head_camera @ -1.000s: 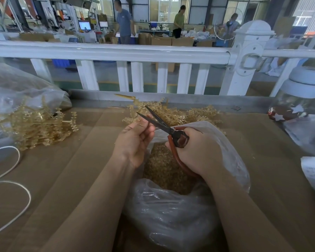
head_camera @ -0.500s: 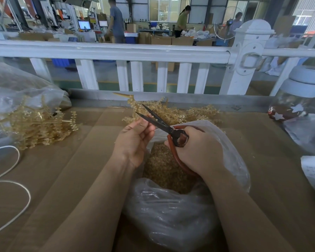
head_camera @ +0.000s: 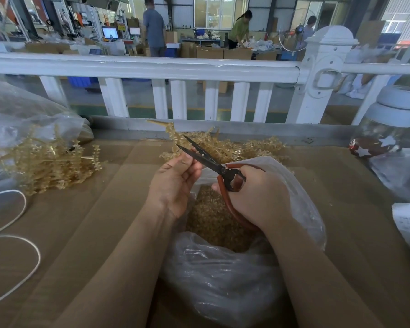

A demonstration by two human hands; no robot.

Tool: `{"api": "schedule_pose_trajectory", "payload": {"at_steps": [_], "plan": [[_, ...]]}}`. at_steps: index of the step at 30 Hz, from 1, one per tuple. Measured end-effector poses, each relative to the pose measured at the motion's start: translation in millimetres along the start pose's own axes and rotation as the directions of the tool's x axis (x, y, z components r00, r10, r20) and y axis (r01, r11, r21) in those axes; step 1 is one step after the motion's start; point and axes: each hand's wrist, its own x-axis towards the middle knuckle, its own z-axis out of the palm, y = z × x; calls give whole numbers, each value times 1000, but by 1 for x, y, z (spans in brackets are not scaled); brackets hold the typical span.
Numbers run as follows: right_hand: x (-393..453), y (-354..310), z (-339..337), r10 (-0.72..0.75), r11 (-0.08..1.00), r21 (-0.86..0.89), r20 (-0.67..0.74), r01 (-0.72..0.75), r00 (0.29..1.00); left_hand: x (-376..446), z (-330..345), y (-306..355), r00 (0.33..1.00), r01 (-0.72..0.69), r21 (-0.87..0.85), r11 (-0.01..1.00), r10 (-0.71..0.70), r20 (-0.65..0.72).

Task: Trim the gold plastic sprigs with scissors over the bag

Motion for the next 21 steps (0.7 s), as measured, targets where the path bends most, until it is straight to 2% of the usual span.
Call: {"api": "schedule_pose_trajectory", "payload": {"at_steps": [4, 9, 15, 21], "plan": [[-1, -2, -3, 4, 999, 46, 5, -5, 1000, 0, 1, 0, 1000, -8, -5, 1000, 8, 3], [-1, 0, -5, 5, 999, -50, -4, -5, 1000, 0, 0, -1, 1000, 17, -26, 1000, -17, -7], [-3, 1, -4, 2, 1000, -20, -35, -3, 999, 1, -2, -1, 999, 48, -43, 998, -47, 21], [-2, 0, -5, 6, 1000, -10, -58, -7, 998, 2, -1, -1, 998, 3, 19, 1000, -5, 69]]}}
